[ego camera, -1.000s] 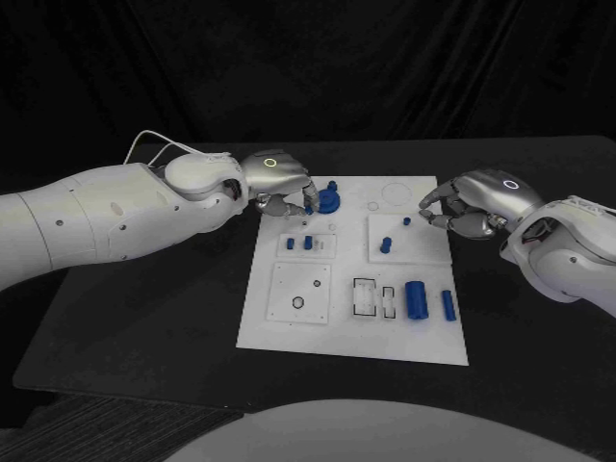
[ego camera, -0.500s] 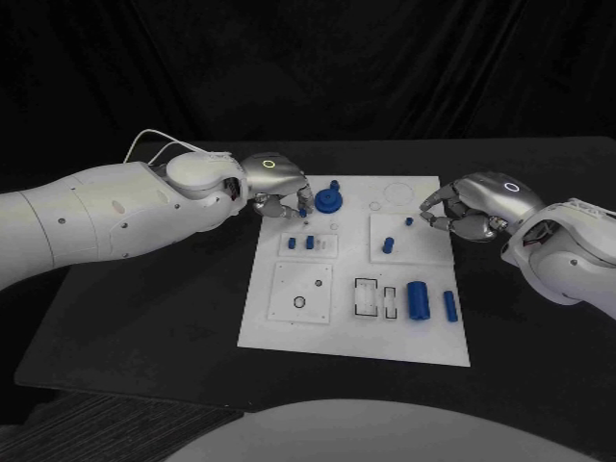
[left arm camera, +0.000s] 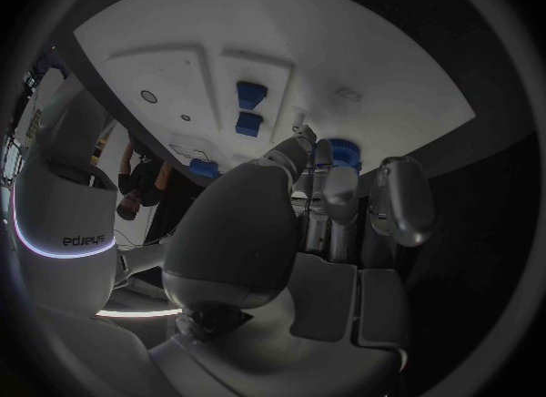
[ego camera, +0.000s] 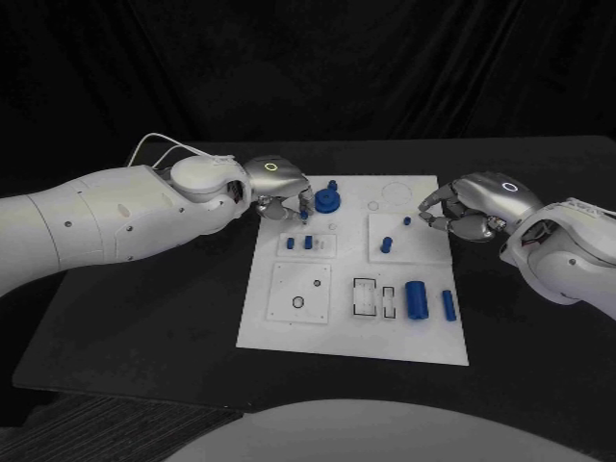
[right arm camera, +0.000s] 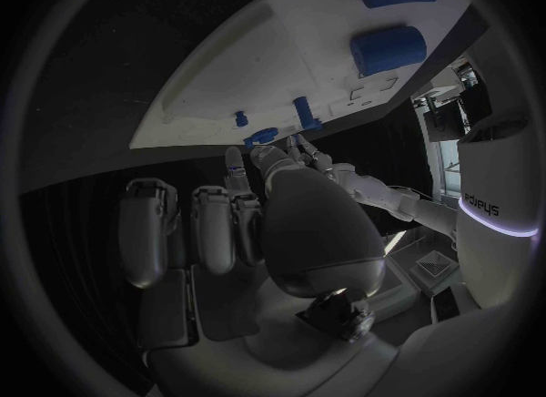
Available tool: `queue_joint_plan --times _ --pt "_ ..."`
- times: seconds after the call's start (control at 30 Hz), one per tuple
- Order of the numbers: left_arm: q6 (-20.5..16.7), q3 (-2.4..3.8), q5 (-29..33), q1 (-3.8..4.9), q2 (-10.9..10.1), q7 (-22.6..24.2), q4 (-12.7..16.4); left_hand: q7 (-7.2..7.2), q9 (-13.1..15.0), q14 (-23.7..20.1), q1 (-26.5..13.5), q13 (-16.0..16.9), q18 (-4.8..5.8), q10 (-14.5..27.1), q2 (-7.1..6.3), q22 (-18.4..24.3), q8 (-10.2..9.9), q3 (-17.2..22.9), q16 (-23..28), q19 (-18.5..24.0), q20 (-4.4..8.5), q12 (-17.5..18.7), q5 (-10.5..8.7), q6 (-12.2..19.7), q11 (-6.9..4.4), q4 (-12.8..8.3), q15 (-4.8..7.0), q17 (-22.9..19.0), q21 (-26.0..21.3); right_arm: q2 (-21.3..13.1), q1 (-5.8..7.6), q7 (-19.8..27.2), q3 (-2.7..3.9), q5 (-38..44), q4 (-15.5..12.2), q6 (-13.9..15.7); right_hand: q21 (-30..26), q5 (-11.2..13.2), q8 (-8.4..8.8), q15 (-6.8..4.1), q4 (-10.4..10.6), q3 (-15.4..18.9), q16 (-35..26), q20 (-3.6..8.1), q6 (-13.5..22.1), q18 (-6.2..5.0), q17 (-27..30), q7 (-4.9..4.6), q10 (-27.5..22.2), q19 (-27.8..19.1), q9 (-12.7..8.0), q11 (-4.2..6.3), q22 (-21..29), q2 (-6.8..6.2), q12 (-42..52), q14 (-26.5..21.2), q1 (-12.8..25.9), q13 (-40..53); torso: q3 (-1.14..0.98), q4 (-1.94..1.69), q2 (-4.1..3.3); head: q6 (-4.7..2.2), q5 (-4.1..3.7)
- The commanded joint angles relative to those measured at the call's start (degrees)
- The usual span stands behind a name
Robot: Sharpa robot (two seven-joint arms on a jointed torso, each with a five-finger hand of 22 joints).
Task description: Assemble the parts on the task board
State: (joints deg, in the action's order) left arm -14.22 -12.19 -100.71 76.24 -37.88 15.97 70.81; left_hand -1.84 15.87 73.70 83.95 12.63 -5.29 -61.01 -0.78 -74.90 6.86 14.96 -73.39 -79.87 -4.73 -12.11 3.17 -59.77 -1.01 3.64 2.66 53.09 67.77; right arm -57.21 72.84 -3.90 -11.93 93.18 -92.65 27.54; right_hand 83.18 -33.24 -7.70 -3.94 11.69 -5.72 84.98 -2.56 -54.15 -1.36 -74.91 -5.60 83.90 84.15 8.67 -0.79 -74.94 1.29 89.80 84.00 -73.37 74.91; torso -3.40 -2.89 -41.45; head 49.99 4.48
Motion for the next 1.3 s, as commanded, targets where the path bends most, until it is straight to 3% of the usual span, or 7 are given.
queue_joint_plan --times 0.03,0.7,1.3 --pt "0.0 0.05 0.0 -0.16 0.2 0.0 0.2 -0.13 0.0 -0.5 -0.1 -0.1 0.62 0.2 0.0 -8.8 -0.2 0.1 0.2 0.6 0.01 0.3 -0.2 0.4 0.13 0.2 0.01 -0.1 -0.3 -0.1 -0.13 -0.7 0.04 0.2 -0.2 -0.1 -0.4 -0.3 0.26 0.19 0.0 -0.4 -0.2 -0.01 -0.5 -0.46 -4.4 -0.02 6.1 2.7 0.1 -0.34 -12.7 -0.08 0.2 4.2 -0.6 15.1 -0.03 -0.02 -0.02 0.01 -0.04" --pt "1.1 0.04 0.0 -0.53 -0.1 0.1 0.8 -0.19 -0.1 -1.2 0.1 -0.2 0.46 -0.1 0.12 -8.6 -0.4 0.3 0.8 1.0 0.0 0.4 -0.18 0.4 0.17 0.2 -0.01 -1.3 -1.2 0.1 -0.13 -0.9 0.04 0.2 0.0 -0.4 -0.5 -0.3 0.45 0.19 -0.2 -0.6 -0.2 -0.02 -0.4 -0.47 -4.3 -0.04 6.1 2.7 0.0 -0.34 -12.6 -0.13 0.2 4.1 -0.7 15.1 -0.03 -0.06 -0.01 0.01 -0.01" --pt "-1.6 0.04 0.0 -0.56 -1.2 -0.6 1.7 -0.31 0.0 -1.3 0.2 -0.2 0.51 -0.4 0.3 -8.7 -0.3 0.4 0.9 0.9 0.0 0.5 -0.14 0.2 0.26 0.2 -0.05 -1.3 -1.0 0.1 -0.15 -0.9 0.04 0.2 0.1 -0.4 -0.5 -0.3 0.55 0.2 -0.2 -0.7 -0.2 -0.02 -0.2 -0.47 -4.3 -0.05 6.1 2.7 0.0 -0.35 -12.6 -0.14 0.2 4.1 -0.8 15.1 0.02 0.03 0.03 0.01 0.1"
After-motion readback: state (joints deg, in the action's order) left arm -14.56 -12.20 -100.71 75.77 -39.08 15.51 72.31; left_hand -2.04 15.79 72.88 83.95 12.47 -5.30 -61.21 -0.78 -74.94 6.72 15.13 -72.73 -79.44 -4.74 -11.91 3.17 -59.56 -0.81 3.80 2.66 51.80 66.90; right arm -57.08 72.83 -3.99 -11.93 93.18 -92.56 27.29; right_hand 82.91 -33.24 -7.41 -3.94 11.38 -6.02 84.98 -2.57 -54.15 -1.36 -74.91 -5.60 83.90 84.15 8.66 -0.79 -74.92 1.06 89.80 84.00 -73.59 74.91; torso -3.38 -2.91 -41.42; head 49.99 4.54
